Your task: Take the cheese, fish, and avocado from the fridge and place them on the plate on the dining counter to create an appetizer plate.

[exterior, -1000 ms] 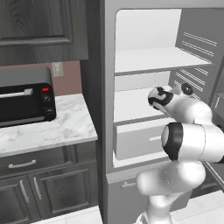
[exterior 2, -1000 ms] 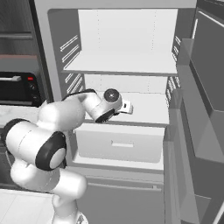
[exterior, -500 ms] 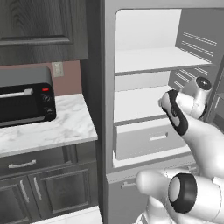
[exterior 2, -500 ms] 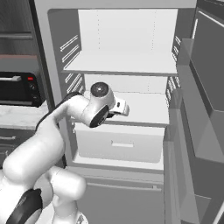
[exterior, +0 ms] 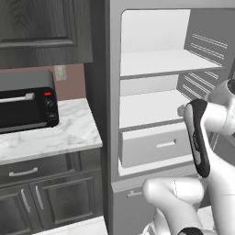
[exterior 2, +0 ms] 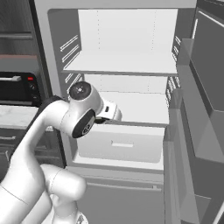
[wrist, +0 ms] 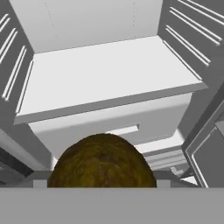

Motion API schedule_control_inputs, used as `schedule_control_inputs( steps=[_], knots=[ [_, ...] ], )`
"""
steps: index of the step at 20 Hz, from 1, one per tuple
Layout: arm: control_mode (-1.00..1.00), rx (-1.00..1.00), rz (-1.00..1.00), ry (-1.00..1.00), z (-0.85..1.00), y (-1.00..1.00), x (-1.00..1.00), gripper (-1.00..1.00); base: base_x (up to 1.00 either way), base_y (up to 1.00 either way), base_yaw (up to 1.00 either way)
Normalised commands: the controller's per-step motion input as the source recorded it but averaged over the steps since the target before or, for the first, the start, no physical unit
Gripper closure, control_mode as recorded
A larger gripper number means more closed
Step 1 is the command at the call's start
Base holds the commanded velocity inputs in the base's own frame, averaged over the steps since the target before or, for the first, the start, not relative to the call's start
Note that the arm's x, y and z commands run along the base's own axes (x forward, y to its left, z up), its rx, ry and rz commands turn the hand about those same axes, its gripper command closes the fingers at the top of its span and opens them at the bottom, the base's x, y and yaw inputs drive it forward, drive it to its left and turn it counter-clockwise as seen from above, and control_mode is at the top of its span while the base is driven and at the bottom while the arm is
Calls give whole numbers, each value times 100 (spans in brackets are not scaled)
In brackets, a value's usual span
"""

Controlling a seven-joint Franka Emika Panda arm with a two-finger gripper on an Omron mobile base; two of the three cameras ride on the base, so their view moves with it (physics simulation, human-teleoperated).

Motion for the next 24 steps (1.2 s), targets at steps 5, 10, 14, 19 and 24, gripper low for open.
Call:
schedule_control_inputs(
  steps=[5, 10, 14, 19, 24],
  knots=[
    [-100, 0, -1, 0, 32, 46, -100, 100, 0, 0, 0],
    [-100, 0, 0, 0, 40, 45, -100, 100, 0, 0, 0],
    [-100, 0, 0, 0, 28, 25, -97, 100, 0, 0, 0],
    [-100, 0, 0, 0, 26, 0, -69, 100, 0, 0, 0],
    [100, 0, 0, 0, 3, 0, -26, 100, -54, 0, 0]
  ],
)
